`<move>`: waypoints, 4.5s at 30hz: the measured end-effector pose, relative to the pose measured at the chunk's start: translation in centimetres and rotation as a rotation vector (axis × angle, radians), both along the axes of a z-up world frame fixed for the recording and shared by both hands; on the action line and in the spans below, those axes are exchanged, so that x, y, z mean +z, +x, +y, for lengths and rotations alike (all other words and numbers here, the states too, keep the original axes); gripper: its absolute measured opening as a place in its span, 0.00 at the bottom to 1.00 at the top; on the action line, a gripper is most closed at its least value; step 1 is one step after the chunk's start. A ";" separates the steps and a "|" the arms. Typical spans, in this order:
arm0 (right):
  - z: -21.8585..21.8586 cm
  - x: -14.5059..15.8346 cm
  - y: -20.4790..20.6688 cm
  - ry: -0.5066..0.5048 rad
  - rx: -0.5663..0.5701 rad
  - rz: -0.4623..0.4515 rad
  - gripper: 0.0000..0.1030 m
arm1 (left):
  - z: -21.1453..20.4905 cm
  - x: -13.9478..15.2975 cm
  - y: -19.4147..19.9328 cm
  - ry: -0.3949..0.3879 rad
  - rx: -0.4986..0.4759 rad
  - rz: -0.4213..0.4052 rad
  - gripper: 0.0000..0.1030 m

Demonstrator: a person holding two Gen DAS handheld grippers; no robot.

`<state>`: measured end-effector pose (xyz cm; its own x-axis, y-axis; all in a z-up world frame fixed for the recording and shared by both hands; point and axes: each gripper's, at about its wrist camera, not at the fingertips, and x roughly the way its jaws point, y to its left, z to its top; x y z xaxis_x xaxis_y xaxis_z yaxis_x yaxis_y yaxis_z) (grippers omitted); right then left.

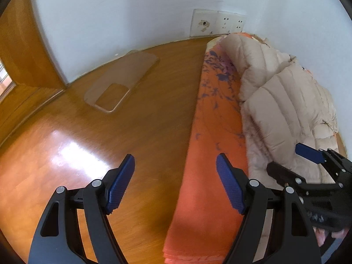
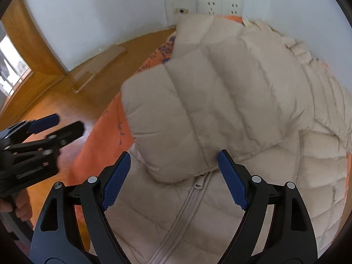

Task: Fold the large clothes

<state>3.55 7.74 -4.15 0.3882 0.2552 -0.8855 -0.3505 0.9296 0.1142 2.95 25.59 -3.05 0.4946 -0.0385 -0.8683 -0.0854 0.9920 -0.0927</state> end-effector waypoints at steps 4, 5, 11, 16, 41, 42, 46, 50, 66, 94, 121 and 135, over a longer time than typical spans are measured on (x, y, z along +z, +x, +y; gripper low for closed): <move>0.1 -1.1 0.3 -0.032 -0.027 0.006 0.68 | 1.0 -0.2 -0.5 -0.002 0.010 0.002 0.72; 0.2 -1.1 0.4 -0.041 -0.028 0.000 0.62 | 1.2 -0.1 -0.6 -0.002 0.011 0.001 0.72; 0.0 -0.4 0.2 -0.032 -0.059 -0.007 0.29 | 1.6 0.3 -1.0 0.002 -0.001 -0.018 0.72; -1.1 1.5 -0.5 -0.002 -0.089 -0.034 0.21 | 1.0 1.0 -1.1 0.002 -0.037 -0.040 0.72; -18.7 13.5 1.2 0.084 -0.318 -0.216 0.17 | -11.1 4.7 5.7 0.004 -0.201 -0.156 0.72; -19.3 13.5 1.5 0.085 -0.325 -0.216 0.17 | -12.1 4.7 6.2 0.011 -0.208 -0.164 0.72; -22.5 12.9 3.1 0.101 -0.355 -0.201 0.17 | -14.7 4.3 7.8 0.028 -0.225 -0.170 0.72; -25.2 11.0 4.7 0.149 -0.385 -0.146 0.17 | -16.7 3.3 9.3 0.041 -0.221 -0.146 0.72; -30.3 5.0 7.5 0.168 -0.460 -0.051 0.38 | -19.4 -0.4 12.8 0.101 -0.159 -0.082 0.72; -36.4 2.9 9.8 0.097 -0.532 -0.149 0.62 | -20.0 0.3 13.3 0.208 -0.098 -0.053 0.76; -31.3 4.7 -12.0 0.124 -0.530 -0.034 0.75 | -12.9 2.8 -4.5 0.069 -0.118 -0.024 0.76; -29.2 2.8 -19.2 0.053 -0.542 -0.040 0.76 | -9.9 -0.4 -10.0 -0.021 -0.150 0.056 0.76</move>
